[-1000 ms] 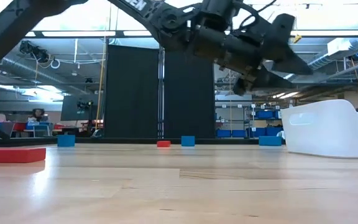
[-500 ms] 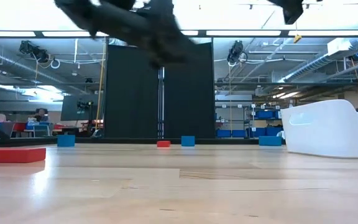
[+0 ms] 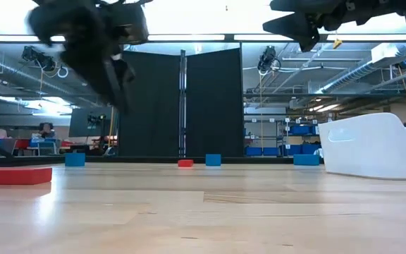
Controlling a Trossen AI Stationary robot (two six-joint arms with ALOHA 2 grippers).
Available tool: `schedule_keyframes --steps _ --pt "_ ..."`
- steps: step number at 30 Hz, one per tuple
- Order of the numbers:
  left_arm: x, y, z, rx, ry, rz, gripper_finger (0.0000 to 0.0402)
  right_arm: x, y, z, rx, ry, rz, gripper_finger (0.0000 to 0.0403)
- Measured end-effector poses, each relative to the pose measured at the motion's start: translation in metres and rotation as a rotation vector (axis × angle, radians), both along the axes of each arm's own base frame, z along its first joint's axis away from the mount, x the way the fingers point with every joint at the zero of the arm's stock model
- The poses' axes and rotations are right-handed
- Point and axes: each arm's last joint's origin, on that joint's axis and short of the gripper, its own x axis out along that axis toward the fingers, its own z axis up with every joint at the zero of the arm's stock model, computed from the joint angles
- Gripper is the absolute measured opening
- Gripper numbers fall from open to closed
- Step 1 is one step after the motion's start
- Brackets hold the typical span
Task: Sort blocks by size
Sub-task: Put the red rectangular block into the top white bin
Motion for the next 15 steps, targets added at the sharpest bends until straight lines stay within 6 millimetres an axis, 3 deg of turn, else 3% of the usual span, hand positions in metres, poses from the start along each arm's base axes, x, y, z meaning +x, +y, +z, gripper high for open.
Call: schedule_keyframes --steps 7,15 --pt "0.008 -0.022 -0.006 -0.043 0.215 -0.043 0.0301 -0.001 0.0 0.001 0.006 -0.006 0.002 0.0242" --pt "0.022 -0.035 -0.034 -0.058 0.451 -0.071 0.0307 -0.001 0.0 0.002 0.008 -0.009 0.012 0.0236"
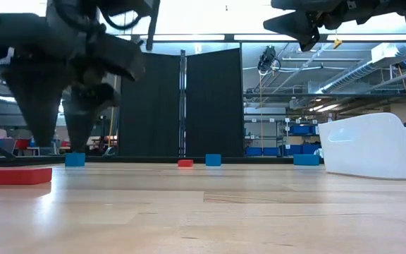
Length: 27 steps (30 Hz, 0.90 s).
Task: Sort blocks by size
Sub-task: Put the red rectangular block into the top white bin
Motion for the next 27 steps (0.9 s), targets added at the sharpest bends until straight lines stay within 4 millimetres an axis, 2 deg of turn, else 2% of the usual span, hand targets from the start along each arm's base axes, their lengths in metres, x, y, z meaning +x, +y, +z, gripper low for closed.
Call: schedule_keyframes --steps 5,10,21,27 --pt "0.004 -0.002 -0.019 0.021 0.168 0.002 0.03 0.0 0.0 0.0 0.001 0.001 0.007 0.0237" --pt "0.005 -0.004 -0.027 0.001 0.254 0.017 0.0291 0.0 0.0 0.0 0.001 0.001 0.008 0.0236" --pt "0.01 -0.006 -0.029 -0.01 0.196 0.021 0.0289 0.0 0.0 0.0 0.002 0.002 0.015 0.0236" --pt "0.004 -0.003 -0.038 -0.008 0.202 0.044 0.0278 0.0 0.0 0.0 0.002 0.002 0.015 0.0232"
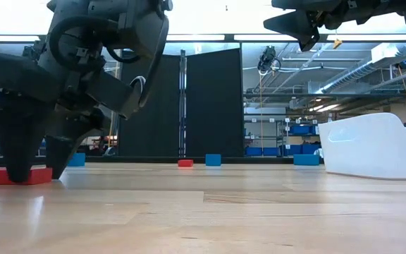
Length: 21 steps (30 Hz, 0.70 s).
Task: Sort blocks by size
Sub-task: Put the red rectangular block into the top white bin
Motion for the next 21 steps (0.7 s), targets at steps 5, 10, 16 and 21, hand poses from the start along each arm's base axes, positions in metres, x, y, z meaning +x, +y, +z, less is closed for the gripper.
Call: schedule_keyframes --steps 5,10,16,21 --pt "-0.0015 0.0008 -0.0017 0.011 0.006 0.015 0.0245 0.0 0.0 0.0 0.0 0.0 0.0 0.0231" --pt "-0.0022 0.0017 -0.0025 0.024 0.01 0.007 0.017 0.0 0.0 0.0 0.0 0.0 0.0 0.0232" --pt "-0.0023 0.0019 -0.0026 0.031 0.01 0.005 0.0127 0.0 0.0 0.0 0.0 0.0 0.0 0.0227" --pt "0.0023 0.0009 0.0023 0.051 -0.008 -0.007 0.0127 -0.0002 0.0 0.0003 -0.015 -0.001 0.003 0.0227"
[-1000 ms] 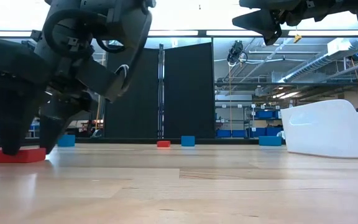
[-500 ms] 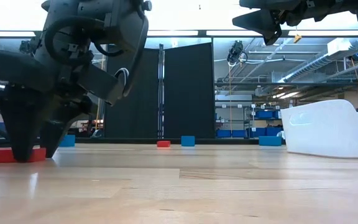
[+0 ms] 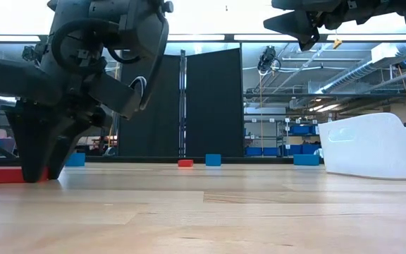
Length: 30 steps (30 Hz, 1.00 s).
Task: Sort blocks by size
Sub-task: Put the red rectangular block into the top white bin
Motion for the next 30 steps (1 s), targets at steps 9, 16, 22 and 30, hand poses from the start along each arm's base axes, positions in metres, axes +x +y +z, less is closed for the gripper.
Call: schedule_keyframes --steps 9,16,22,30 --pt "0.041 0.014 0.036 0.197 -0.27 -0.062 0.0127 -0.017 0.003 0.028 -0.032 -0.158 0.04 0.0229" --pt "0.102 0.048 0.08 0.29 -0.777 -0.07 0.0127 -0.051 0.005 0.067 -0.084 -0.402 0.091 0.023" --pt "0.148 0.07 0.093 0.266 -1.269 -0.043 0.0127 -0.074 0.005 0.083 -0.098 -0.505 0.116 0.0226" --pt "0.197 0.083 0.074 0.15 -1.584 -0.009 0.0127 -0.077 0.007 0.085 -0.099 -0.509 0.112 0.0229"
